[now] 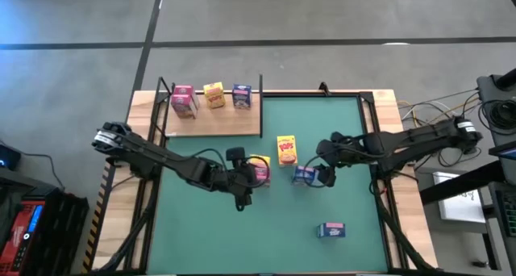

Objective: Stack cereal on shelf
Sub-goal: Put the pink cereal box on the shelf aligned with the pink cereal boxes

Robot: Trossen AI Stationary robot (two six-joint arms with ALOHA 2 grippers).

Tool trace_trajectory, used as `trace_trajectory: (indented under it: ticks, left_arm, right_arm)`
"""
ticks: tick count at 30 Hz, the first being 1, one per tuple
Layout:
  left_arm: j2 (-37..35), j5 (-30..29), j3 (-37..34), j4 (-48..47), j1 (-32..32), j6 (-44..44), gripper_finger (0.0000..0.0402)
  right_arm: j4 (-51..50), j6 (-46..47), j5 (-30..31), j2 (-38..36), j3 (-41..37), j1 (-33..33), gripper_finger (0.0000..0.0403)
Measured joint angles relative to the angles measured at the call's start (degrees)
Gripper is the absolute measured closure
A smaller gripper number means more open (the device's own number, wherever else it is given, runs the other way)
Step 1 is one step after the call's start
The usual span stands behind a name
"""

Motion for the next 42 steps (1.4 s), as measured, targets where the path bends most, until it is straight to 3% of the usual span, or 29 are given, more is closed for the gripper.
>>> trace_trajectory:
  ticks: [3,14,24,31,34,42]
  left_arm:
    - [2.3,2.5,0.0,2.3,0.8,1.8,0.018]
    - [6.5,2.4,0.4,4.4,3.1,4.1,0.018]
    - [7.0,5.7,0.6,4.7,3.1,3.6,0.018]
    - [7.0,8.2,0.6,3.5,3.1,4.7,0.018]
    - [7.4,11.4,0.3,2.6,3.2,4.5,0.018]
    - [7.1,11.4,0.4,3.4,3.5,3.3,0.0181]
  right_arm:
    - [2.5,1.7,0.1,-2.9,-4.0,0.6,0.0151]
    - [7.9,3.7,0.0,-10.3,-11.8,1.4,0.0142]
    - [8.4,3.1,0.1,-11.2,-13.6,1.4,0.0142]
    - [8.4,-2.1,0.3,-14.1,-13.6,1.4,0.0142]
    - [9.1,-3.9,2.1,-15.6,-14.7,1.4,0.0142]
    - [11.5,-3.5,8.8,-17.9,-20.0,1.4,0.0142]
